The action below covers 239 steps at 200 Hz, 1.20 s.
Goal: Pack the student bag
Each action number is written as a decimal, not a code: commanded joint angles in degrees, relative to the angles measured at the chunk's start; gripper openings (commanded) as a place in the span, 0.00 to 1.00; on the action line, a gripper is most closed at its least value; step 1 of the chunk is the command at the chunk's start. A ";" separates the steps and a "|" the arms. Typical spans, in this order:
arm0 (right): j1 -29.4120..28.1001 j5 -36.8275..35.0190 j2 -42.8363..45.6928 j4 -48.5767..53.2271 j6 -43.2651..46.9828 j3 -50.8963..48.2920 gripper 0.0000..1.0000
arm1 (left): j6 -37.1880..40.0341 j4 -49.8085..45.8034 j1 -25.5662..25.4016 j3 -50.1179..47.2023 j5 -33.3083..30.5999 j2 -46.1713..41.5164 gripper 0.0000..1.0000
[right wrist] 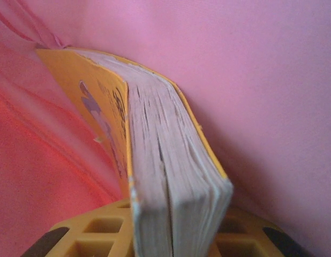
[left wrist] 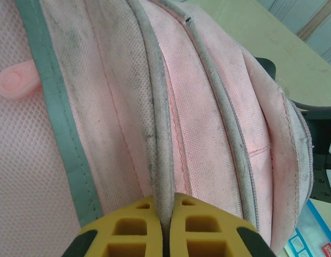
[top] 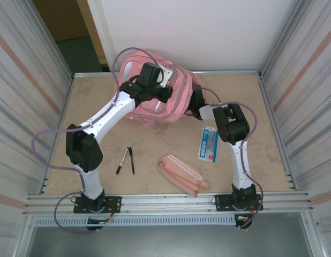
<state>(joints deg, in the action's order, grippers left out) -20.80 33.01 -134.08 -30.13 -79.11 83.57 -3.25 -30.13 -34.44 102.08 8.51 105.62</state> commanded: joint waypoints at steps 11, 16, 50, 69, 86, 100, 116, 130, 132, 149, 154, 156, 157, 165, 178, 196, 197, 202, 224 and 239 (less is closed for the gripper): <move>-1.26 -2.01 -2.89 1.23 -1.48 1.67 0.26 | 1.25 5.44 -1.60 1.58 7.90 -5.08 0.00; -1.22 -2.24 -2.86 1.29 -1.39 1.54 0.27 | 1.27 5.43 -1.61 1.69 7.92 -5.00 0.00; -1.39 -2.58 -2.59 1.64 -0.92 1.95 0.28 | 1.12 5.54 -1.60 1.98 8.05 -4.48 0.00; -1.33 -2.72 -2.47 2.21 -0.78 2.14 0.30 | 1.15 5.61 -1.60 1.72 8.03 -4.27 0.00; -1.08 -3.15 -1.66 2.21 -0.57 1.43 0.34 | 1.62 5.68 -1.62 1.39 7.37 -4.24 0.00; -0.97 -4.31 0.02 2.37 -0.22 -0.34 0.38 | 2.24 5.70 -1.57 0.87 6.14 -4.31 0.00; -1.00 -5.34 2.59 3.68 0.84 -2.01 0.43 | 2.58 5.70 -1.30 0.32 4.38 -4.20 0.00; -0.70 -6.36 4.85 4.62 1.28 -3.73 0.46 | 2.30 5.78 -0.72 -0.24 3.34 -3.99 0.00; -0.64 -6.51 5.23 4.75 1.32 -3.98 0.47 | 2.22 5.78 -0.65 -0.36 3.17 -3.88 0.00; -0.26 -7.26 7.90 6.37 2.10 -5.54 0.50 | 1.25 5.89 0.26 -1.15 2.14 -3.67 0.00; -0.10 -7.18 8.54 6.91 2.47 -5.72 0.50 | 0.98 6.02 0.58 -1.43 2.04 -3.62 0.00; 0.02 -7.18 8.76 7.21 2.65 -5.83 0.51 | 0.77 6.04 0.70 -1.60 1.95 -3.61 0.00; 0.04 -7.13 8.84 7.33 2.73 -5.85 0.51 | 0.64 6.09 0.78 -1.65 1.90 -3.60 0.00; 0.27 -6.26 9.60 7.90 3.71 -5.84 0.53 | 0.05 6.23 1.27 -2.08 1.89 -3.53 0.00; 0.64 -5.46 10.90 9.76 5.45 -5.89 0.56 | -0.27 6.40 1.86 -2.61 1.90 -3.48 0.00; 1.01 -5.14 13.04 9.96 6.98 -7.79 0.64 | 0.15 6.33 2.24 -3.18 1.78 -3.32 0.00; 1.02 -5.10 13.14 9.94 7.10 -7.93 0.64 | 0.12 6.32 2.21 -3.19 1.69 -3.27 0.00; 1.19 -4.96 13.66 9.92 7.68 -8.50 0.66 | 0.16 6.40 2.25 -3.37 1.64 -3.15 0.00; 1.95 -4.43 16.66 11.22 10.25 -11.01 0.66 | -0.09 6.49 2.29 -3.56 2.17 -2.45 0.00; 2.49 -6.00 20.43 11.90 13.08 -14.22 0.66 | -0.10 6.23 2.34 -3.59 2.81 -2.01 0.00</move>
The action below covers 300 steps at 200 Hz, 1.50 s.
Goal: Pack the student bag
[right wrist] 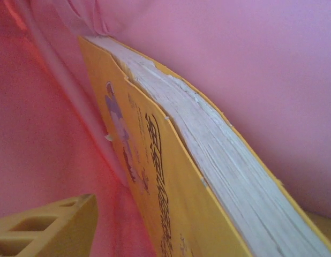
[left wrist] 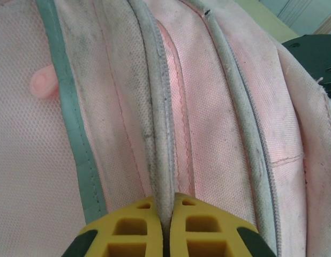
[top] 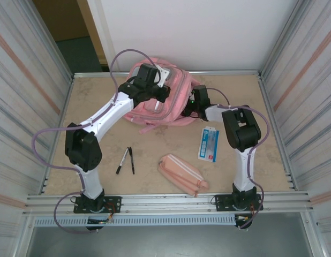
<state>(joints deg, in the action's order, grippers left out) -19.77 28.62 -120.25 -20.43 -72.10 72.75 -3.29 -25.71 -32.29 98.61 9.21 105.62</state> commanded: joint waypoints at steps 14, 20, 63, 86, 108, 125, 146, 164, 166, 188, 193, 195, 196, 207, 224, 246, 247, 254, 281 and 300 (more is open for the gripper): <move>1.94 -3.03 10.39 3.84 8.63 -6.31 0.66 | -0.05 1.72 0.14 -0.42 2.01 -1.78 0.00; 2.18 -3.31 11.83 4.47 9.38 -7.34 0.66 | 0.00 1.72 0.29 -0.52 1.94 -1.73 0.00; 3.97 -5.88 20.40 11.30 17.35 -12.34 0.67 | -0.14 1.98 0.35 -2.45 1.78 -1.56 0.00; 6.47 -5.19 25.13 12.61 19.01 -16.07 0.67 | -1.55 3.47 0.30 -5.57 0.78 -1.75 0.00; 8.70 -4.76 29.32 14.89 21.09 -18.51 0.67 | -2.20 4.62 0.30 -7.10 3.35 -0.88 0.00; 9.99 -4.71 32.35 16.64 22.53 -20.04 0.68 | -3.30 4.27 0.30 -6.86 3.79 0.06 0.00; 11.29 -3.61 34.88 18.76 23.46 -21.22 0.68 | -4.53 4.79 0.32 -6.78 5.32 0.98 0.00; 12.04 -2.26 36.62 20.08 23.98 -22.48 0.68 | -4.75 4.42 0.31 -5.75 6.68 1.67 0.00; 12.10 -2.17 36.72 20.27 24.07 -22.61 0.68 | -4.85 4.33 0.30 -5.67 6.76 1.75 0.00; 12.05 -1.77 39.42 22.98 26.26 -23.97 0.68 | -5.14 3.95 0.21 -5.53 7.75 1.70 0.00; 11.95 -1.73 39.96 23.71 26.67 -24.33 0.68 | -5.16 3.92 0.29 -5.42 8.01 1.55 0.00; 11.95 -1.73 40.12 23.97 26.73 -24.39 0.68 | -5.15 3.87 0.30 -5.37 8.12 1.46 0.00; 11.95 -1.73 40.19 24.09 26.78 -24.49 0.68 | -5.11 3.85 0.30 -5.36 8.16 1.44 0.00; 11.40 -1.36 40.83 24.60 26.73 -25.57 0.67 | -4.93 3.29 0.30 -4.78 8.41 0.68 0.00; 9.07 0.24 40.21 24.21 25.97 -26.17 0.66 | -3.95 1.55 0.31 -3.56 7.87 -0.96 0.00; 4.28 -1.15 39.14 23.98 24.91 -25.15 0.67 | -2.58 1.78 0.41 -3.80 6.10 -4.06 0.00; 4.12 -1.40 39.05 23.91 24.86 -25.13 0.67 | -2.55 1.80 0.44 -3.79 6.05 -4.13 0.00; 2.73 -2.92 38.31 23.64 24.63 -24.72 0.67 | -1.91 1.81 0.54 -3.60 5.61 -4.83 0.00; 0.51 -3.50 31.81 21.73 23.87 -21.96 0.68 | -1.06 1.35 1.40 -3.00 5.44 -6.84 0.00; 0.44 -2.13 27.51 20.05 22.11 -20.74 0.67 | -3.17 2.19 2.45 -3.55 7.00 -8.15 0.00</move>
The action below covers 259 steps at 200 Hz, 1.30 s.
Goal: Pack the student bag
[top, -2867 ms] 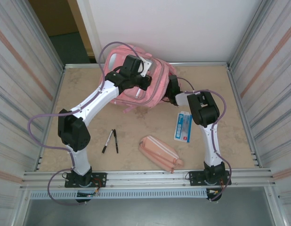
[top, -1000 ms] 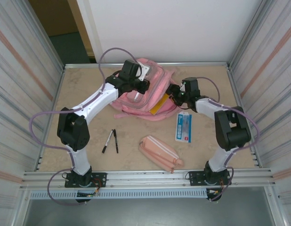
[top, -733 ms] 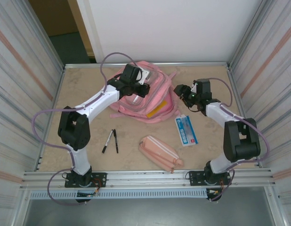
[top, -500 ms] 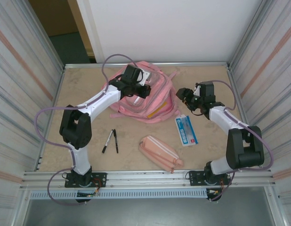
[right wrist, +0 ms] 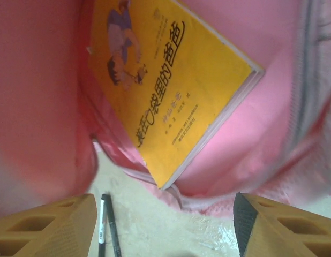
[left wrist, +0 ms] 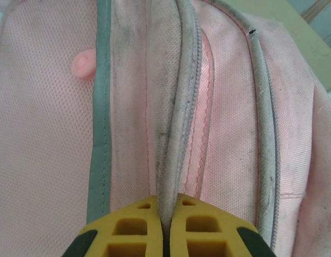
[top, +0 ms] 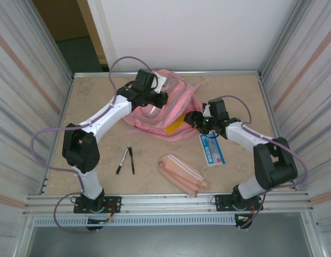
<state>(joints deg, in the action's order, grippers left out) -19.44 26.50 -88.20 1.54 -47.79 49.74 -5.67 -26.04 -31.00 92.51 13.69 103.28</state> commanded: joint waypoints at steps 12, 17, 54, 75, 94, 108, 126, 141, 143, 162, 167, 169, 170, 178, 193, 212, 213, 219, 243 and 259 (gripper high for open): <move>-0.38 1.16 -6.56 -3.27 -3.21 3.03 0.67 | -2.42 2.83 1.94 2.72 4.56 -6.21 0.00; -0.69 1.28 -7.43 -3.30 -3.40 3.51 0.67 | -3.07 2.88 2.29 2.84 5.59 -6.38 0.00; -2.32 -0.75 -10.73 -2.00 -3.35 6.71 0.67 | -4.84 4.11 2.96 2.44 8.01 -7.58 0.00; -2.60 -0.97 -12.26 -1.85 -3.92 7.39 0.66 | -5.51 3.98 3.05 3.09 9.41 -7.61 0.00; -3.53 -2.50 -13.21 -1.00 -4.58 7.83 0.66 | -5.84 4.24 3.06 3.04 10.03 -7.96 0.00; -3.76 -4.23 -13.89 -1.16 -5.40 7.75 0.66 | -6.20 4.55 3.06 2.80 10.04 -8.01 0.00; -3.69 -6.50 -14.84 0.39 -6.67 8.09 0.67 | -6.37 4.69 3.06 2.59 10.34 -7.93 0.00; -3.72 -8.39 -15.17 0.89 -7.15 7.89 0.69 | -6.42 4.60 3.05 2.59 10.49 -7.88 0.00; -3.73 -8.57 -15.20 0.78 -7.32 7.85 0.69 | -6.38 4.60 3.05 2.52 10.48 -7.84 0.00; -3.65 -7.21 -17.06 -2.61 -10.20 7.09 0.68 | -6.92 4.92 3.05 2.40 10.65 -7.76 0.00; -3.69 -6.20 -17.76 -3.87 -11.45 6.90 0.68 | -7.18 5.02 3.05 2.22 10.74 -7.71 0.00; -3.66 -5.98 -18.03 -4.43 -11.91 6.76 0.67 | -7.23 5.10 3.08 2.23 10.81 -7.69 0.00; -3.66 -5.83 -18.13 -4.79 -12.21 6.68 0.67 | -7.33 5.11 3.07 2.23 10.82 -7.63 0.00; -3.72 -5.17 -18.97 -6.78 -14.07 6.38 0.67 | -7.79 5.29 3.06 2.24 11.24 -7.44 0.00; -3.91 -4.92 -20.35 -10.04 -17.68 5.62 0.65 | -8.53 5.56 3.05 2.24 11.94 -7.09 0.00; -3.87 -4.35 -21.60 -14.17 -21.13 4.82 0.55 | -8.99 5.65 2.97 2.17 12.54 -6.56 0.00; -3.95 -4.35 -21.63 -14.18 -21.17 4.88 0.54 | -9.00 5.65 2.92 2.16 12.61 -6.54 0.00; -3.94 -4.20 -21.97 -14.05 -21.26 5.29 0.51 | -9.01 5.65 3.04 2.15 12.81 -6.45 0.00; -3.92 -4.38 -22.52 -13.86 -21.56 5.82 0.30 | -8.62 5.48 2.98 2.06 12.91 -6.46 0.00; -3.91 -4.48 -22.28 -14.74 -21.88 5.35 0.18 | -7.97 5.48 2.97 2.13 12.85 -6.56 0.00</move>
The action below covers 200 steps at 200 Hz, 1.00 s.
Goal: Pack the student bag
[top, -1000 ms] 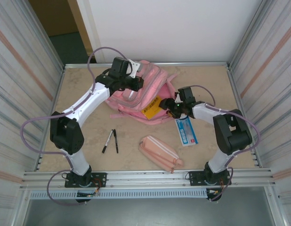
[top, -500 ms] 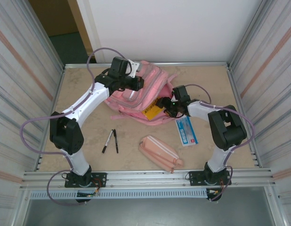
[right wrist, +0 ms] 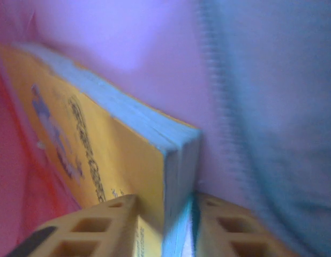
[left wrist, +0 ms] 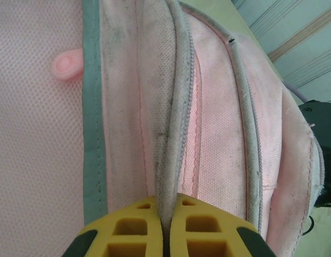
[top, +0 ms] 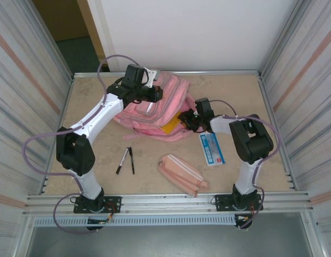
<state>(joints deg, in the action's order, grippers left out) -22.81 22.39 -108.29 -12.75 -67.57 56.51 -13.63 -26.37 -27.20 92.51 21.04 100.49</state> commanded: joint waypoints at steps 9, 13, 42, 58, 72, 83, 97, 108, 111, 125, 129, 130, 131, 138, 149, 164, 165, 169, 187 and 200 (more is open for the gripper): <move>-0.56 0.35 -2.08 -2.09 -2.35 -1.96 0.13 | 0.39 5.72 -0.76 2.12 5.21 -3.74 0.00; -0.51 0.77 -1.95 -3.02 -2.47 -2.20 0.11 | 0.48 5.72 -0.82 2.10 5.16 -3.76 0.00; -0.59 3.85 -0.77 -8.16 -3.54 -3.42 0.04 | 1.11 5.26 -0.75 2.02 4.92 -3.46 0.00; -0.57 4.39 1.01 -9.13 -3.54 -3.93 0.02 | 1.22 5.06 -0.73 1.97 4.93 -3.32 0.00; -0.49 4.50 2.91 -9.30 -3.23 -4.12 0.00 | 1.48 4.71 -0.75 1.97 4.80 -3.24 0.00; -0.53 4.20 4.45 -9.13 -2.90 -4.07 0.00 | 1.52 4.50 -0.75 1.97 4.66 -3.19 0.00; -0.54 4.15 5.51 -8.16 -2.19 -3.47 0.00 | 1.57 4.40 -0.75 1.94 4.71 -3.20 0.00; -0.53 4.15 6.03 -6.93 -1.57 -2.89 0.00 | 1.51 4.26 -0.72 1.97 4.81 -3.34 0.00; -0.55 4.06 6.13 -6.47 -1.35 -2.75 0.01 | 1.56 4.23 -0.72 1.97 4.84 -3.42 0.00; -0.52 2.50 7.15 -2.74 -0.10 -2.22 0.17 | 1.76 4.05 -0.73 1.98 4.48 -3.76 0.00; -0.44 1.83 7.40 -1.10 1.69 -1.97 0.20 | 1.85 4.05 -0.70 1.95 4.41 -3.93 0.00; -0.46 1.63 7.44 -0.68 2.11 -1.86 0.20 | 1.85 4.05 -0.73 1.92 4.39 -3.91 0.00; -0.43 1.48 7.50 -0.33 2.45 -1.81 0.21 | 1.89 4.05 -0.74 1.90 4.33 -3.95 0.00; -0.25 0.59 7.80 2.14 4.16 -1.34 0.25 | 2.08 4.00 -0.68 1.89 4.28 -4.15 0.00; 0.43 -0.60 8.05 6.50 7.66 -0.18 0.37 | 2.11 3.92 -0.64 1.84 4.28 -4.33 0.00; 1.20 -3.54 7.76 15.20 14.19 3.46 0.50 | 2.16 3.88 -0.48 1.58 4.43 -4.58 0.00; 1.28 -3.65 7.71 15.60 14.64 3.58 0.50 | 2.18 3.92 -0.48 1.55 4.40 -4.59 0.00; 1.46 -3.79 7.58 16.87 16.08 4.41 0.52 | 2.13 3.96 -0.57 1.45 4.43 -4.60 0.00; 2.27 -3.34 6.69 19.49 19.38 6.15 0.55 | 2.07 4.22 -0.49 1.01 4.68 -4.69 0.00; 2.86 -2.61 5.48 21.21 20.61 7.55 0.56 | 1.85 4.46 -0.43 0.67 4.80 -4.77 0.00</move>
<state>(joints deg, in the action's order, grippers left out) -21.06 20.78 -102.17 0.03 -54.65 61.06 -13.17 -26.83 -27.27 92.51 22.26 100.49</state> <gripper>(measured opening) 0.553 0.065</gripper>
